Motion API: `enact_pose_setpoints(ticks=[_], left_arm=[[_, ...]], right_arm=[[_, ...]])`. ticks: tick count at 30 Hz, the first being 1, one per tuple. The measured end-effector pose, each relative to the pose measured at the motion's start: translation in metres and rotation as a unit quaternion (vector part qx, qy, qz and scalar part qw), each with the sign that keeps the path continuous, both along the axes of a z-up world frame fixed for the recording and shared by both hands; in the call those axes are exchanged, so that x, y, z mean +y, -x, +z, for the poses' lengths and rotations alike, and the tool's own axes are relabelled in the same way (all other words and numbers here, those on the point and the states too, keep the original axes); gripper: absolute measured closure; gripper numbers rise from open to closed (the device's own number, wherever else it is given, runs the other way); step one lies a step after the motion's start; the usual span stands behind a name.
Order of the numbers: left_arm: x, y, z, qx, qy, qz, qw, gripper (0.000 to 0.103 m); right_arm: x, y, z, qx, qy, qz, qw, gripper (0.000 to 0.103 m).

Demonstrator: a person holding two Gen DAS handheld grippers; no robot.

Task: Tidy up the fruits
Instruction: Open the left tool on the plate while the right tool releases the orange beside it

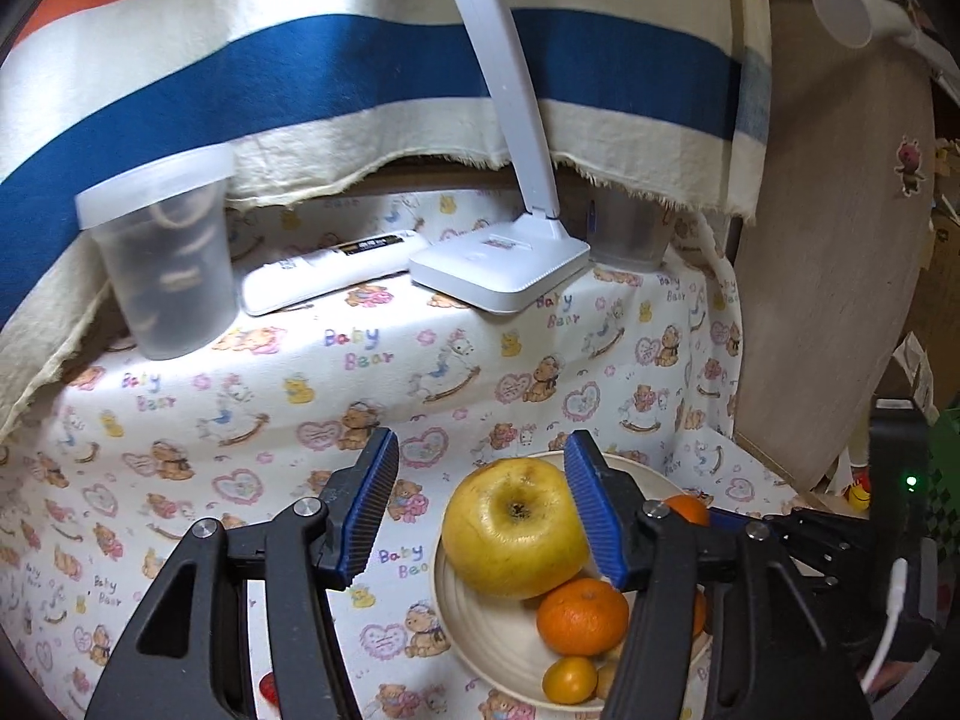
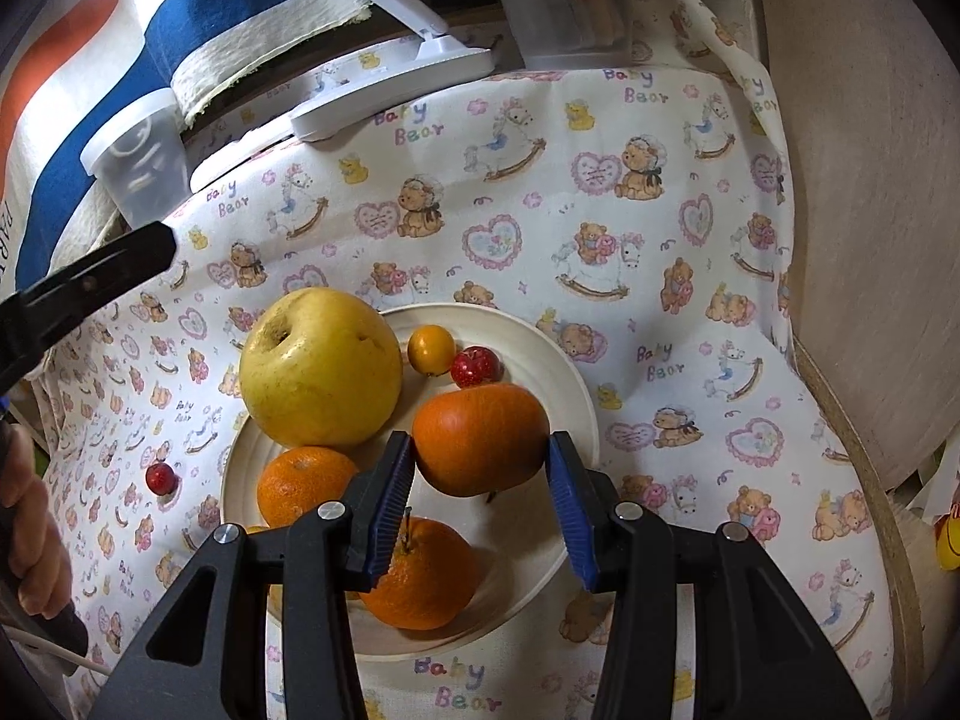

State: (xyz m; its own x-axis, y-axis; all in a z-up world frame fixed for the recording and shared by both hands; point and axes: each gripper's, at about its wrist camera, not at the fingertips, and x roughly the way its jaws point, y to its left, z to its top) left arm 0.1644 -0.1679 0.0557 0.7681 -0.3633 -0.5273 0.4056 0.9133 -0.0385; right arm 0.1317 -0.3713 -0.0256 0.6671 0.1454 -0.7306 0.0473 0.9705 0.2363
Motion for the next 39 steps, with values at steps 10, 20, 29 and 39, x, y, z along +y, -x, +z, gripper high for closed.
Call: enact_pose_setpoints(ticks=[10, 20, 29, 39], left_arm=[[0.031, 0.026, 0.012, -0.022, 0.004, 0.027, 0.9994, 0.037], [0.069, 0.094, 0.036, -0.082, 0.007, 0.031, 0.9961, 0.033], [0.096, 0.131, 0.044, -0.114, 0.033, 0.048, 0.9918, 0.016], [0.105, 0.133, 0.024, -0.135, 0.034, 0.073, 0.9876, 0.004]], right_arm=[[-0.006, 0.005, 0.006, -0.019, -0.009, -0.012, 1.000, 0.056], [0.010, 0.023, 0.030, -0.065, -0.005, 0.006, 0.998, 0.056], [0.032, 0.043, 0.050, -0.118, 0.006, 0.039, 0.992, 0.054], [0.038, 0.052, 0.055, -0.148, 0.021, 0.032, 0.988, 0.042]])
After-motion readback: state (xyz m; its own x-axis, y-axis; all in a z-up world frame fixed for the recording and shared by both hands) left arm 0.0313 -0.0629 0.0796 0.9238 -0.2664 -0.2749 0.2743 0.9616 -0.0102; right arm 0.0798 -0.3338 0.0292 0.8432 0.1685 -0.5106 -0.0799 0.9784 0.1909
